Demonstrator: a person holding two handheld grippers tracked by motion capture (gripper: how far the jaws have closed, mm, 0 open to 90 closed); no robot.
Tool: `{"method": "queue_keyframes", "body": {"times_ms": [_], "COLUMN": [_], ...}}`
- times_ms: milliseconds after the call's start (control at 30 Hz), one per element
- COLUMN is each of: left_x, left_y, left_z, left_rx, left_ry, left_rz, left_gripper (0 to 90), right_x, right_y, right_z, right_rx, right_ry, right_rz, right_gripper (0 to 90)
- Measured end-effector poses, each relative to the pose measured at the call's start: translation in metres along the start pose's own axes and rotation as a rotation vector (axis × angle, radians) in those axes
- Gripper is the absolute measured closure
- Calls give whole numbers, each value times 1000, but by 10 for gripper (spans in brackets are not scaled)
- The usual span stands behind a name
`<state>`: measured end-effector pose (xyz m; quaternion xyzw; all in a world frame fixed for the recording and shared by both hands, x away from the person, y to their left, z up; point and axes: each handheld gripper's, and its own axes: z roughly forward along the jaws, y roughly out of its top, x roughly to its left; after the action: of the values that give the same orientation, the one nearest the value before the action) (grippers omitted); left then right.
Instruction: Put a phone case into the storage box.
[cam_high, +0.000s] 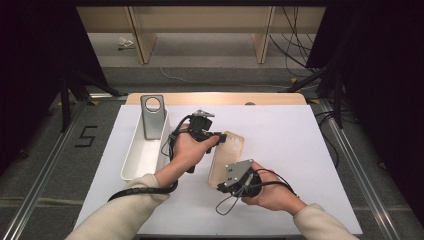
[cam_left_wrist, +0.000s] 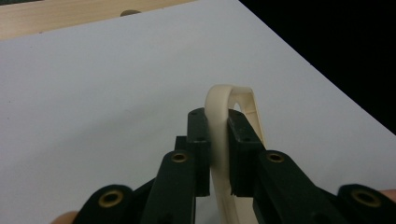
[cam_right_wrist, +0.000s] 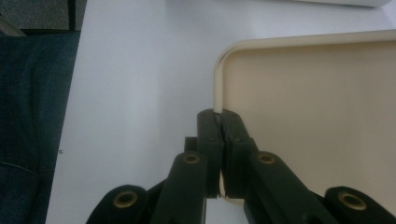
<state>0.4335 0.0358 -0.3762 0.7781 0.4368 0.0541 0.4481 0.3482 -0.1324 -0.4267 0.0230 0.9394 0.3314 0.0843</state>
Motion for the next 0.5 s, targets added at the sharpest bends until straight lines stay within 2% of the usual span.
{"method": "queue_keyframes", "body": {"times_ms": [233,367,433,467,500], "left_x": [1,0,-1,0,2], "left_y": [0,0,0,0,0], "left_z": [-3,-5,-6,-8,-9], "left_rx": [-18,-29,-39,-47,-59], "left_ry": [-18,-18,23,22,12], "left_rz": [-8,19,80,78,60], "left_gripper": [815,818,820,820,820], "right_x": [0,-2,-3,-4,-5], "right_y": [0,-2,-4,-6,-7], "right_z": [1,3,3,3,1], "right_rx": [-2,-17,-16,-23,-29], "right_ry": [-16,-15,-33,-42,-52], "right_rz": [7,28,40,52,65], "right_gripper": [881,869,815,778,743]}}
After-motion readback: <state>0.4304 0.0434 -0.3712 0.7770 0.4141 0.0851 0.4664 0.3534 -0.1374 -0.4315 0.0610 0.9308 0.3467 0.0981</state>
